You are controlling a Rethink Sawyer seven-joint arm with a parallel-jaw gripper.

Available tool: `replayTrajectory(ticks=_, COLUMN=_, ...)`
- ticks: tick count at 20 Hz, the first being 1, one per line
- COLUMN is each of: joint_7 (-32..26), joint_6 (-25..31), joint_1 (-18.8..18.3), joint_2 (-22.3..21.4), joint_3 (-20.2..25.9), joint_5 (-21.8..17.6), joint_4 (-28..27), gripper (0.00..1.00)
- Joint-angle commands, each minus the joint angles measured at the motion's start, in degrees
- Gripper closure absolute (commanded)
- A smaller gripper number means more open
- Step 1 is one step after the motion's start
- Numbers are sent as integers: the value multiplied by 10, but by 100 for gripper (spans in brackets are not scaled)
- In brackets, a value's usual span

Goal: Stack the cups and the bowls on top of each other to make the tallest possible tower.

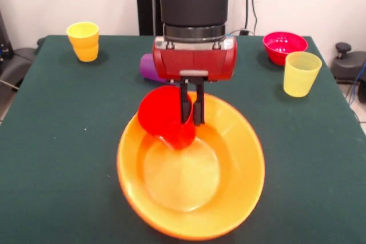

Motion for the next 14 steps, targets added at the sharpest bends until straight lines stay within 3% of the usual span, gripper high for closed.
replayTrajectory(ticks=1, joint_7=-124, joint_6=44, joint_1=-11, joint_2=-27, joint_3=15, joint_5=-8, joint_4=126, gripper=100)
replayTrajectory(ticks=14, joint_7=-102, joint_6=-20, joint_1=-39, joint_2=-36, joint_3=17, joint_5=-47, joint_4=203, gripper=100)
